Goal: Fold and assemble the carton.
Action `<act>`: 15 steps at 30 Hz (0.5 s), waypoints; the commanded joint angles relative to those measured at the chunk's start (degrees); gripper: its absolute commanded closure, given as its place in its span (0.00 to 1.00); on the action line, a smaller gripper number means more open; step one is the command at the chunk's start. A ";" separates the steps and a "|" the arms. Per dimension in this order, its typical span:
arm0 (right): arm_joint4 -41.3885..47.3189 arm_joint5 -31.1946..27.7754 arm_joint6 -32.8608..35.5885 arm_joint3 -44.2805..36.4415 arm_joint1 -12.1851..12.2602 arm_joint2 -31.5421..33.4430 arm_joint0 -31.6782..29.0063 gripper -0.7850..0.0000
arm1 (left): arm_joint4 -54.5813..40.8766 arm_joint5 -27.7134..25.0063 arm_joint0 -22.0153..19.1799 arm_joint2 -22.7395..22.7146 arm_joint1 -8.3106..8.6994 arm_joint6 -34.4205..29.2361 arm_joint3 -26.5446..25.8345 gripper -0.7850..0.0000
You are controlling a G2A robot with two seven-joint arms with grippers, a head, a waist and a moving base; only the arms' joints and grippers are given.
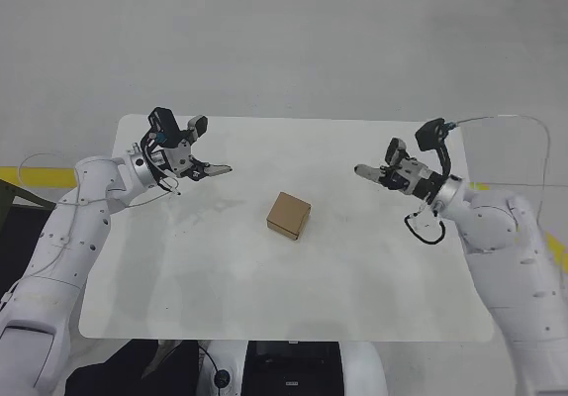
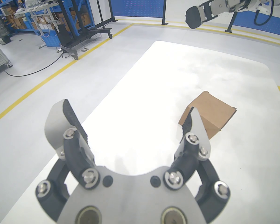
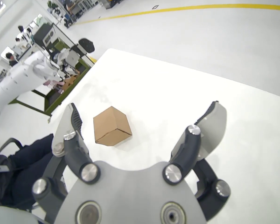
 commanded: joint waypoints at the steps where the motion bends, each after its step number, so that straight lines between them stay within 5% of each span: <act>1: -3.14 -2.57 0.38 0.85 -0.16 -2.29 1.31 0.00 | 0.00 0.00 0.00 0.00 0.00 0.00 0.00 0.00; 15: -13.35 -13.36 0.03 8.91 -2.04 -15.23 10.58 0.00 | 0.00 0.00 0.00 0.00 0.00 0.00 0.00 0.00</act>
